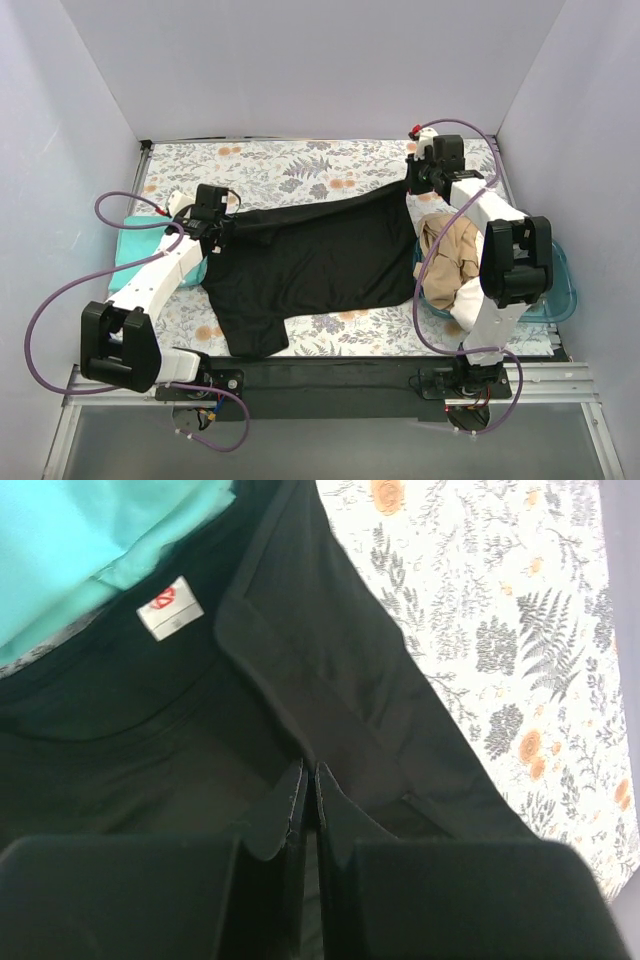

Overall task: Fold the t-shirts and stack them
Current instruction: Fold the tshirt

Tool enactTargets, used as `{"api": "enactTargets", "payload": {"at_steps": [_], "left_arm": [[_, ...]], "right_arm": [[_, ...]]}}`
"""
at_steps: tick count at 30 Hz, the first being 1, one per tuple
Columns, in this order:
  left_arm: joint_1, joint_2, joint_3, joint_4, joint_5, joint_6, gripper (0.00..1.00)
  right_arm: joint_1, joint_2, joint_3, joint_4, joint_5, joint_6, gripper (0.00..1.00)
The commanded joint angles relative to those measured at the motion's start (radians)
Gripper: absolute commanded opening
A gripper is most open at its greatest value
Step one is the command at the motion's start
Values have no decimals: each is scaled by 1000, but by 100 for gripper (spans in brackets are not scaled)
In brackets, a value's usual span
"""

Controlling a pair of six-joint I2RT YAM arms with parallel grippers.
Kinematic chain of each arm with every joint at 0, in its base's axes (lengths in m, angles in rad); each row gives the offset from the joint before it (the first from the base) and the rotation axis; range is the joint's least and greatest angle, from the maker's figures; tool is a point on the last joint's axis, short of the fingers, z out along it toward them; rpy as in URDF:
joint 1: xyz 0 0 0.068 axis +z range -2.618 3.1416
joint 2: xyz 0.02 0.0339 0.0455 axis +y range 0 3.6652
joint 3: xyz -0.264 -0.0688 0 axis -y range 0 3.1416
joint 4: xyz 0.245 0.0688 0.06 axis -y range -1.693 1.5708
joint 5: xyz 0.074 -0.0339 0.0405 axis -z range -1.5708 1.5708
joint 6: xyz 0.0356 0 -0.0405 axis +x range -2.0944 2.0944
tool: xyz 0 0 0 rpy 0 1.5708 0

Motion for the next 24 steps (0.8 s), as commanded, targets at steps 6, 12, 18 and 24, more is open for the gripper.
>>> {"api": "enactTargets", "payload": {"at_steps": [6, 12, 18, 24], "left_arm": [[-2, -69, -88, -32, 6, -43, 0], [-13, -89, -145, -33, 97, -48, 0], [-30, -211, -204, -59, 69, -115, 38], [-33, -270, -162, -85, 52, -97, 56]], "right_arm": [[-7, -127, -157, 5, -1, -37, 1], [-7, -177, -219, 6, -5, -35, 13], [-7, -220, -219, 2, -10, -12, 33], [-5, -259, -205, -3, -16, -2, 50]]}}
